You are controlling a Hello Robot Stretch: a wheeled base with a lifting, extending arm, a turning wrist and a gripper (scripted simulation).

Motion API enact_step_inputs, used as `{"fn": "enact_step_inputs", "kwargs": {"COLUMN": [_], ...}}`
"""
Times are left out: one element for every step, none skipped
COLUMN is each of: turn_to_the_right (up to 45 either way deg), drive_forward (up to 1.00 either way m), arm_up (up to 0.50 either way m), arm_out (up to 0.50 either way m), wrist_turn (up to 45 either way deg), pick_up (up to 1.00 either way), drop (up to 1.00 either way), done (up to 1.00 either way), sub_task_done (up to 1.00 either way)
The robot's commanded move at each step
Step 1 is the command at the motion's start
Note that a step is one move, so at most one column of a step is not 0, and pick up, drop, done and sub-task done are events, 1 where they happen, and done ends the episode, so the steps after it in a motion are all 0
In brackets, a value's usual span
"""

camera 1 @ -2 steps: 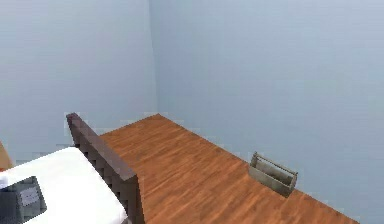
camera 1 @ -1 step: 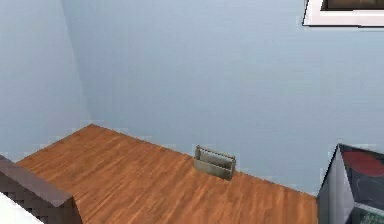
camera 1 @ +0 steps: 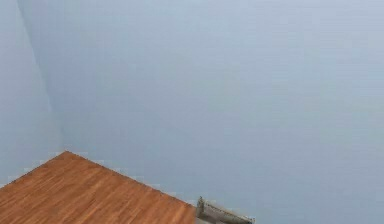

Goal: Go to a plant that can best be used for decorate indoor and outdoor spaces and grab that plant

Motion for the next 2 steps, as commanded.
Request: {"fn": "enact_step_inputs", "kwargs": {"turn_to_the_right": [-39.0,0.0], "drive_forward": [0.0,0.4], "arm_up": [0.0,0.0], "arm_out": [0.0,0.0], "wrist_turn": [0.0,0.0], "pick_up": [0.0,0.0], "drop": [0.0,0.0], "done": [0.0,0.0], "sub_task_done": [0.0,0.0]}}
